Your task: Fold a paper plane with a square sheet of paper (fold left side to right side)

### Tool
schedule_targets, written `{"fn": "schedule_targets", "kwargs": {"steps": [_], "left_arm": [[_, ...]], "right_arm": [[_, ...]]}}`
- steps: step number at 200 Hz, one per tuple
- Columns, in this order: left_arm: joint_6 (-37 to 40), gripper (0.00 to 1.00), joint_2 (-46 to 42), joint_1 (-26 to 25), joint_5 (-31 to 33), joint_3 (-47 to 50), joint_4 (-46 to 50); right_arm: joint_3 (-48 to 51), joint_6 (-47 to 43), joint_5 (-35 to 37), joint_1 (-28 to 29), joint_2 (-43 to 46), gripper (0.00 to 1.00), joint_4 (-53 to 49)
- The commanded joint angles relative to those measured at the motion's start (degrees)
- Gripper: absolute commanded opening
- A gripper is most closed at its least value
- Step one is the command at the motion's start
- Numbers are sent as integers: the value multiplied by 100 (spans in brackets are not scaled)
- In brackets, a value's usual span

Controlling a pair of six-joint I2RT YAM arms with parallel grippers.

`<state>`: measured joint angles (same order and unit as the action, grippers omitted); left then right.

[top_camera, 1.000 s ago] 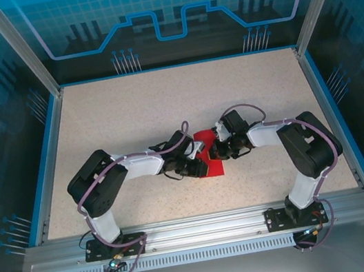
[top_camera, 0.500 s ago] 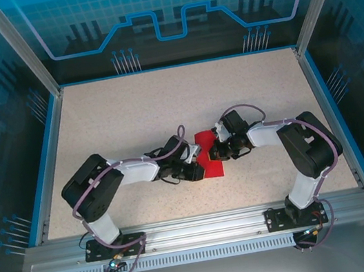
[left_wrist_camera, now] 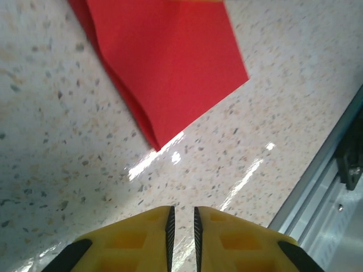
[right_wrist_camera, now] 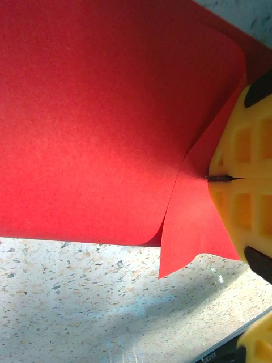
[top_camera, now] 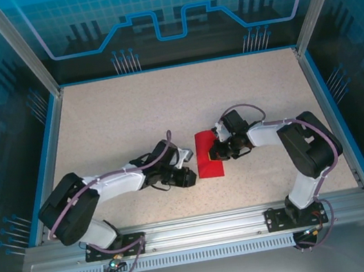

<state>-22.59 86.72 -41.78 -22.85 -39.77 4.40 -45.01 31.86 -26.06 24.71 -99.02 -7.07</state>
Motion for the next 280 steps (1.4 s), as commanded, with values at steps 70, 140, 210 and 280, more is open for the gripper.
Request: {"fn": "schedule_targets", "kwargs": {"steps": [70, 140, 210, 280], "left_arm": [[35, 18, 1390, 39, 33, -1094, 35], [-79, 16, 1848, -136, 392, -1012, 85], [-97, 15, 1867, -267, 863, -997, 348], [-111, 15, 2018, -397, 1209, -1181, 621]], "right_arm": [[35, -83, 240, -61, 0, 1, -427], [-85, -396, 103, -93, 738, 1, -793], [-2, -414, -344, 319, 739, 1, -824], [-148, -456, -194, 537, 344, 1, -818]]}}
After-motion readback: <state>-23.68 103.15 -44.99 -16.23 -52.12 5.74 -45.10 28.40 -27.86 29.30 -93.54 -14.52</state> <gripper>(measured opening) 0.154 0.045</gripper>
